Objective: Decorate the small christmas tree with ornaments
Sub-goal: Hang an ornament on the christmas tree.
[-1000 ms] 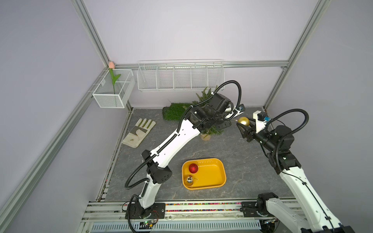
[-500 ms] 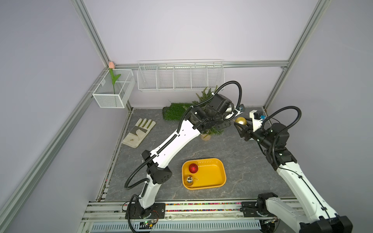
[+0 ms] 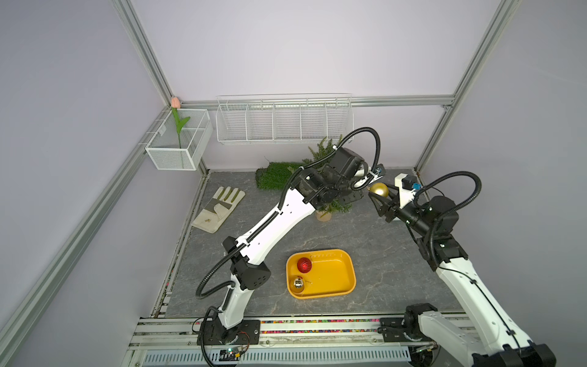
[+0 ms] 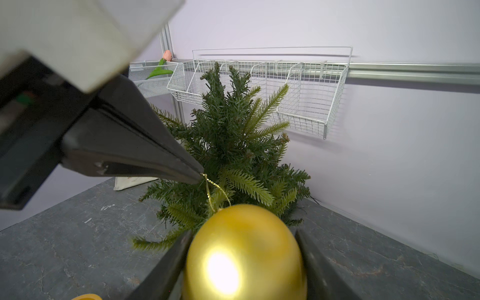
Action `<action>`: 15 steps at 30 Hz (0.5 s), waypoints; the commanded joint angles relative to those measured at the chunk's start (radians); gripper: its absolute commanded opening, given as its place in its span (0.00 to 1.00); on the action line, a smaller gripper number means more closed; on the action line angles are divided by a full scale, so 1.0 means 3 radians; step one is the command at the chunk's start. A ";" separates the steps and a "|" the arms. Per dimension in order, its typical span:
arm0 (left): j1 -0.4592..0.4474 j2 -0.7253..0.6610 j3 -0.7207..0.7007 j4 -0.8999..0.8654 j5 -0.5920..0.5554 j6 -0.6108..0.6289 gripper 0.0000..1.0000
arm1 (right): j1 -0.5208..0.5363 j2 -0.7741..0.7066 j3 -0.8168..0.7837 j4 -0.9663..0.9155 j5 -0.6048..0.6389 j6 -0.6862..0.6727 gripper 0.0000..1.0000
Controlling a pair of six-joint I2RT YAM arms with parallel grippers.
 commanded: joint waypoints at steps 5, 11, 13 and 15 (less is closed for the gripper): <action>-0.0043 0.0055 0.0077 -0.0109 0.0070 0.0080 0.00 | 0.0002 -0.0021 -0.0055 0.0121 -0.0080 0.0012 0.34; -0.0054 0.0067 0.0073 -0.0151 0.0037 0.0082 0.00 | 0.0002 0.0047 -0.0037 0.0089 -0.0120 -0.0003 0.34; -0.0054 0.0076 0.0073 -0.0162 -0.0009 0.0089 0.00 | 0.0002 0.0072 -0.0036 0.0090 -0.0128 0.0002 0.34; -0.0054 0.0090 0.0074 -0.0162 -0.0059 0.0088 0.00 | 0.0002 0.0094 -0.0031 0.0099 -0.0135 0.0010 0.34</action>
